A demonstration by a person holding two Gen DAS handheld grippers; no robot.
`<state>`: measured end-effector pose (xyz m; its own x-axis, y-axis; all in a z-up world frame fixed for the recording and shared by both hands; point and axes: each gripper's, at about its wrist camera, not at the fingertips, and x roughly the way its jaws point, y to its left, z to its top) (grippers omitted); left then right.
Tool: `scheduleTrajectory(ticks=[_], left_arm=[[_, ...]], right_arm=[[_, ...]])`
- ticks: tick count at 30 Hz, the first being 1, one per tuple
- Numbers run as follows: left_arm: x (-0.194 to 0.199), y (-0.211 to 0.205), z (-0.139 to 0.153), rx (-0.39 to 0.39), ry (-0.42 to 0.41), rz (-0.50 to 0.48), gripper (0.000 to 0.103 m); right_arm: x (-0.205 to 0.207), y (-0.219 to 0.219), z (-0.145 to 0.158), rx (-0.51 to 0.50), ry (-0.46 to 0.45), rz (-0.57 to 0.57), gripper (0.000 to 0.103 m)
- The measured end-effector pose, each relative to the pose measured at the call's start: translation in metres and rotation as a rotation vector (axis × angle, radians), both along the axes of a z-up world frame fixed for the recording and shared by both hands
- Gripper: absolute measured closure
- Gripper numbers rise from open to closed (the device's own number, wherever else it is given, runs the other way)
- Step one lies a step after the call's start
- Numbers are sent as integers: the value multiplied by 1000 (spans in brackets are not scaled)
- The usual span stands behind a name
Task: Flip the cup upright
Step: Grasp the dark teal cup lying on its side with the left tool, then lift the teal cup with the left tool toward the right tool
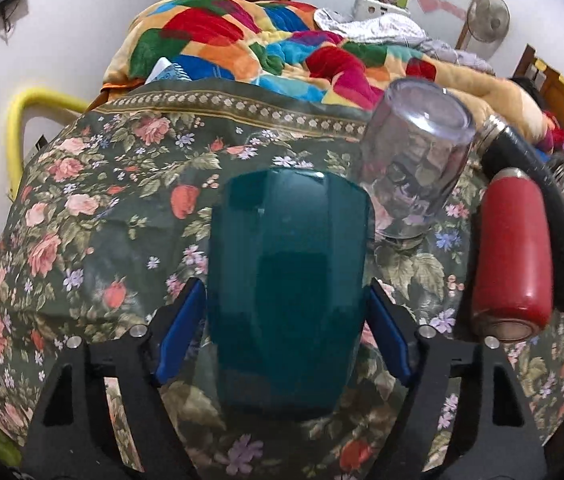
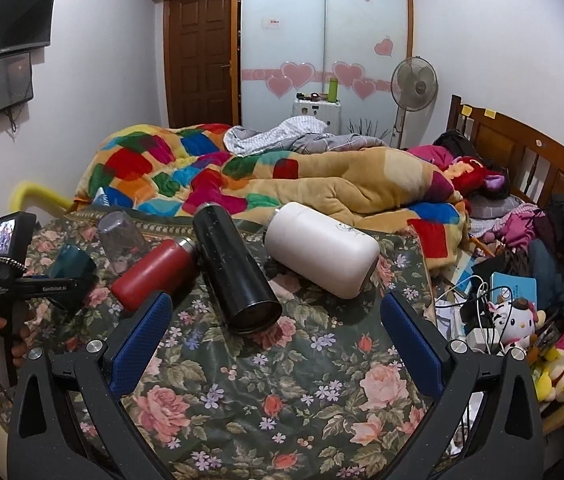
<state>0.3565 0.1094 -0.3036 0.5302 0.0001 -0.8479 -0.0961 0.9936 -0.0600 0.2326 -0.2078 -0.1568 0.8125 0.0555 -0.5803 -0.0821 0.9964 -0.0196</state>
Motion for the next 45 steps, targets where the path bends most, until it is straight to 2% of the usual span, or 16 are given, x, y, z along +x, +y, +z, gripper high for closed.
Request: scheduleTrajectory(ticks=[4, 9, 13, 24, 31, 35, 39, 45], left_arm=[[7, -7, -7, 42, 13, 1, 31], [10, -5, -6, 42, -8, 14, 33], [8, -3, -5, 37, 9, 17, 34], [-44, -23, 29, 28, -15, -27, 34], [-82, -70, 55, 10, -38, -124, 34], [-94, -107, 60, -10, -36, -187, 34], [-96, -145, 54, -27, -20, -259, 34], [-89, -195, 30, -43, 33, -330, 34]], right_arm=[[5, 2, -3, -3, 4, 3, 0], [6, 3, -9, -9, 18, 6, 0], [4, 2, -10, -21, 22, -1, 0], [-9, -5, 1, -4, 2, 0, 0], [-27, -12, 12, 7, -35, -1, 0], [-35, -20, 17, 12, -52, -6, 0], [-43, -30, 18, 15, -58, -16, 0], [-45, -43, 15, 32, -46, -27, 0]])
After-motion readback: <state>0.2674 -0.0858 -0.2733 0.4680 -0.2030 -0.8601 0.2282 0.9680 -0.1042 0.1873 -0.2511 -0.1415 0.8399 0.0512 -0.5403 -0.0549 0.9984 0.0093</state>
